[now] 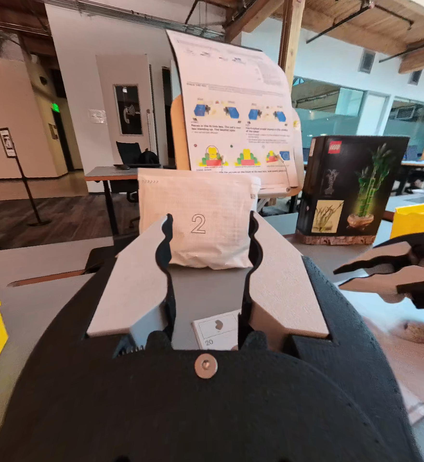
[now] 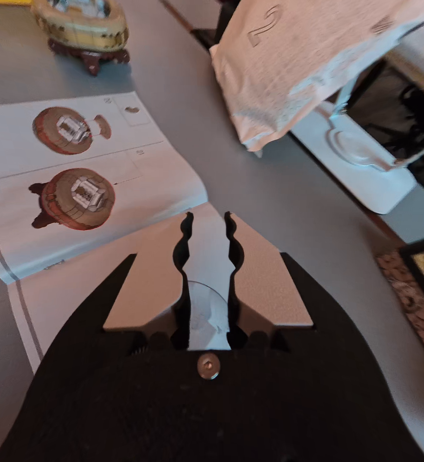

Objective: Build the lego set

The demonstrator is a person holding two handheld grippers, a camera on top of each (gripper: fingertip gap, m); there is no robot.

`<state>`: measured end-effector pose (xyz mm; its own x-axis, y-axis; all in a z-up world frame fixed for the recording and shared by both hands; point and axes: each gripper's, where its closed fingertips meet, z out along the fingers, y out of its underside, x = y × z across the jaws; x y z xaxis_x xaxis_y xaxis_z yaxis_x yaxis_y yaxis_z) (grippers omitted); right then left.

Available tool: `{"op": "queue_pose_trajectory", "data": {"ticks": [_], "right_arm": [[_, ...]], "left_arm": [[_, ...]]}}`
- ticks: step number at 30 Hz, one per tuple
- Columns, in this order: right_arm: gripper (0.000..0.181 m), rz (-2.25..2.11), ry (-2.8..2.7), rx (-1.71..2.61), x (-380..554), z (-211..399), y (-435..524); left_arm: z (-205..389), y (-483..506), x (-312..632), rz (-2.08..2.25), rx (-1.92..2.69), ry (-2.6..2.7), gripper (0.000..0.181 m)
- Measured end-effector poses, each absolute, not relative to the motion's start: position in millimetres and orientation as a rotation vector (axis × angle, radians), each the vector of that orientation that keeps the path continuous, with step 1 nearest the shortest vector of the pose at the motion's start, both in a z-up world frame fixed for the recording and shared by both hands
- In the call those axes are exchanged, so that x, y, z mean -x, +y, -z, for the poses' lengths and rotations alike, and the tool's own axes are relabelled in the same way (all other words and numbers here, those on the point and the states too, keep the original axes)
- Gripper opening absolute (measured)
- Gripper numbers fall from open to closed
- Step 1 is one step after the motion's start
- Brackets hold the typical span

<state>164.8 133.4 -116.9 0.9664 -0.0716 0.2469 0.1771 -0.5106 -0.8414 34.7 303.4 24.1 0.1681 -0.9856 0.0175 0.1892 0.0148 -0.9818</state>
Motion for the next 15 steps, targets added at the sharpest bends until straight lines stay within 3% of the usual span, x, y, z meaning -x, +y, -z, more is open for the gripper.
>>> {"op": "queue_pose_trajectory", "data": {"ticks": [7,15], "right_arm": [[0.025,0.562,-0.047,2.077,-202.3,98.7,91.3],[0.026,0.593,-0.07,2.08,-217.1,101.9,74.9]], "left_arm": [[-54.7,347.6,0.9,1.211,1.127,0.691,0.066],[-47.1,354.8,-0.5,1.247,1.165,0.673,0.066]]}}
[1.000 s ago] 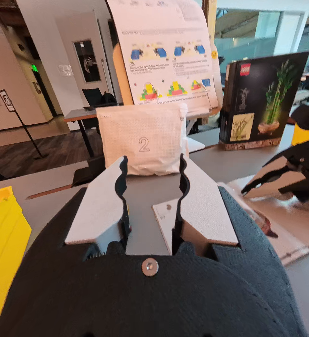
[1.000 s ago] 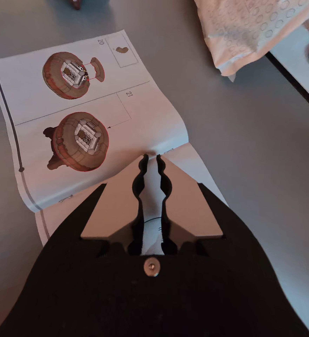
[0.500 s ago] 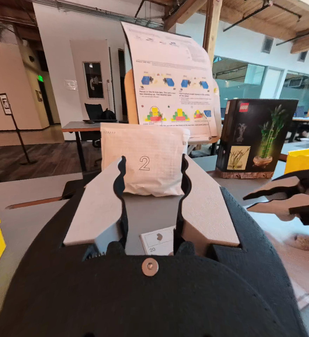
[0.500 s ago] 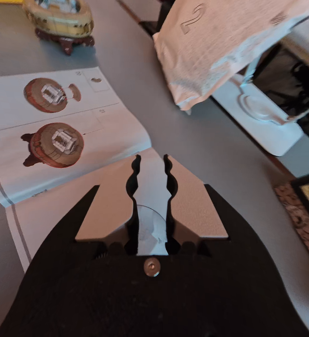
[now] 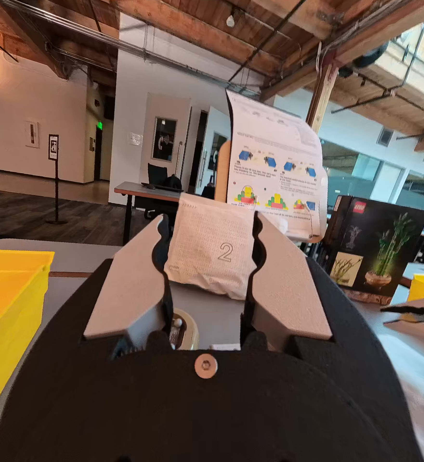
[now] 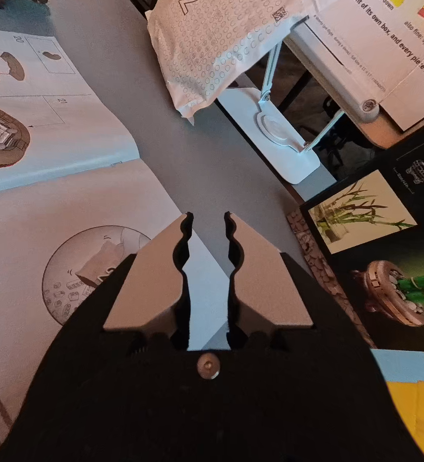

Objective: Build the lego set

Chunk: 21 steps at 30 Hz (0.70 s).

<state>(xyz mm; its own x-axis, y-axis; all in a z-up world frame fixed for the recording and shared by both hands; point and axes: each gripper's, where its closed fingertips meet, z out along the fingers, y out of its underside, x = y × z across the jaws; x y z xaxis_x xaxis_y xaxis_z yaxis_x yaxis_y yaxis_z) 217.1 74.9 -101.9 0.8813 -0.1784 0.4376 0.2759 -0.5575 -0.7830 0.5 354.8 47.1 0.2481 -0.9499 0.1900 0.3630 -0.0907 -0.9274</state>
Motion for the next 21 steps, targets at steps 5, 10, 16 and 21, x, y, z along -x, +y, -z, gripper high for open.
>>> {"op": "queue_pose_trajectory", "data": {"ticks": [5,10,16,21], "right_arm": [[0.026,0.596,-0.02,2.053,-227.0,98.7,68.8],[0.026,0.61,0.0,2.054,-233.1,100.3,65.3],[0.026,0.604,-0.034,2.061,-228.6,101.7,71.3],[0.026,0.621,-0.091,2.086,-222.6,106.4,74.8]], "left_arm": [[-35.4,354.7,-9.9,1.139,1.197,0.75,0.066],[-36.7,385.8,4.7,0.928,1.223,0.755,0.067],[19.6,397.0,-17.4,0.898,1.504,0.936,0.099],[69.0,391.7,-36.4,0.799,1.605,1.14,0.118]]}}
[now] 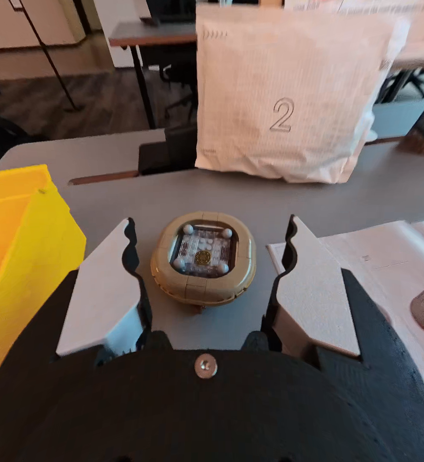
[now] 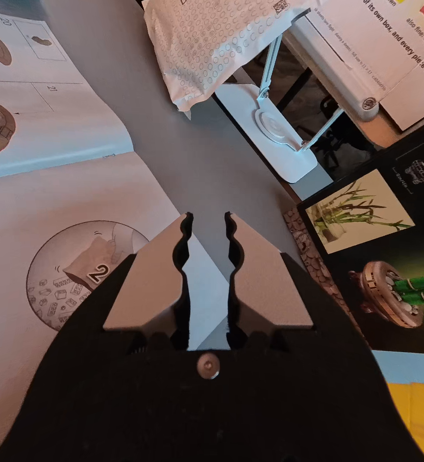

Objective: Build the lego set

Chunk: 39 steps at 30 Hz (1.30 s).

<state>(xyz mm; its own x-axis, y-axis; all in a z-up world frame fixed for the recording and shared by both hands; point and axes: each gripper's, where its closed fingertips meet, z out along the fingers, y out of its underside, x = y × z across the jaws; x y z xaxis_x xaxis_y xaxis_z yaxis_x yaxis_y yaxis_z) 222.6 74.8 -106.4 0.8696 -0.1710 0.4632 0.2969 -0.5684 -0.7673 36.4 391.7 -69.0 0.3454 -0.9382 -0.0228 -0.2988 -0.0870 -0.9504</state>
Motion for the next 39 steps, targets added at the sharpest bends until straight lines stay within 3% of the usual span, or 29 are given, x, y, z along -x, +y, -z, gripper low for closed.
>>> {"op": "queue_pose_trajectory", "data": {"ticks": [8,17,24,39], "right_arm": [[0.026,0.552,-0.059,2.07,-223.5,111.1,75.1],[0.026,0.543,-0.036,2.073,-227.7,113.8,72.9],[0.026,0.541,-0.047,2.079,-226.5,114.7,73.6],[0.026,0.531,-0.049,2.082,-226.7,116.5,73.2]], "left_arm": [[96.5,397.1,-40.7,0.841,1.702,1.187,0.113],[120.9,396.3,-39.8,0.729,1.74,1.32,0.12],[128.4,398.7,-36.7,0.604,1.7,1.394,0.109],[130.2,378.2,-36.7,0.695,1.577,1.626,0.109]]}}
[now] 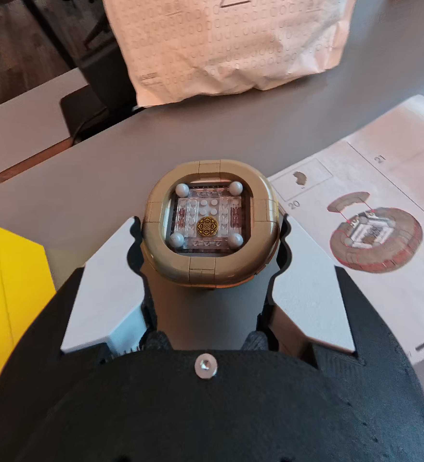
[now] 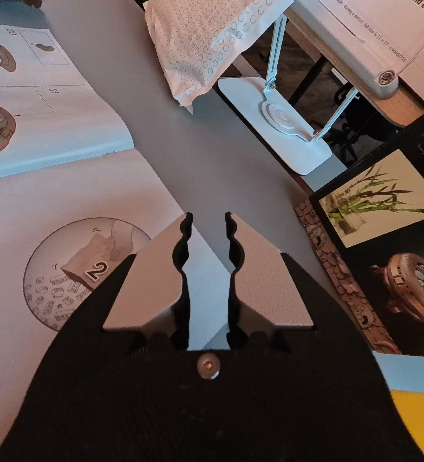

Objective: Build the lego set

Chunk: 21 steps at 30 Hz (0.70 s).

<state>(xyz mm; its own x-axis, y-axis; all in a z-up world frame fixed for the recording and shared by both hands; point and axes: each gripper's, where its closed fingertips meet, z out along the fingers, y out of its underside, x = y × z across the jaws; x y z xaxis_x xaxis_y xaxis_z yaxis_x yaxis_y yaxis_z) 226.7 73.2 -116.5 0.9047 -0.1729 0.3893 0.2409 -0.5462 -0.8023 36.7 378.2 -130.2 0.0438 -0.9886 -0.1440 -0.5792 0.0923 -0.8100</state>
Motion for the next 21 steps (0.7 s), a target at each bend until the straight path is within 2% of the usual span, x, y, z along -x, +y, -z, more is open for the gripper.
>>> {"op": "queue_pose_trajectory", "data": {"ticks": [6,15,21], "right_arm": [[0.026,0.524,-0.068,2.077,-222.9,115.9,76.3],[0.026,0.536,-0.074,2.076,-223.2,114.4,75.1],[0.026,0.54,-0.082,2.077,-222.5,114.5,76.1]], "left_arm": [[129.0,372.8,-34.7,0.724,1.551,1.659,0.109],[88.5,385.4,-40.4,0.92,1.529,1.389,0.114],[106.8,381.9,-39.0,0.892,1.595,1.477,0.12]]}}
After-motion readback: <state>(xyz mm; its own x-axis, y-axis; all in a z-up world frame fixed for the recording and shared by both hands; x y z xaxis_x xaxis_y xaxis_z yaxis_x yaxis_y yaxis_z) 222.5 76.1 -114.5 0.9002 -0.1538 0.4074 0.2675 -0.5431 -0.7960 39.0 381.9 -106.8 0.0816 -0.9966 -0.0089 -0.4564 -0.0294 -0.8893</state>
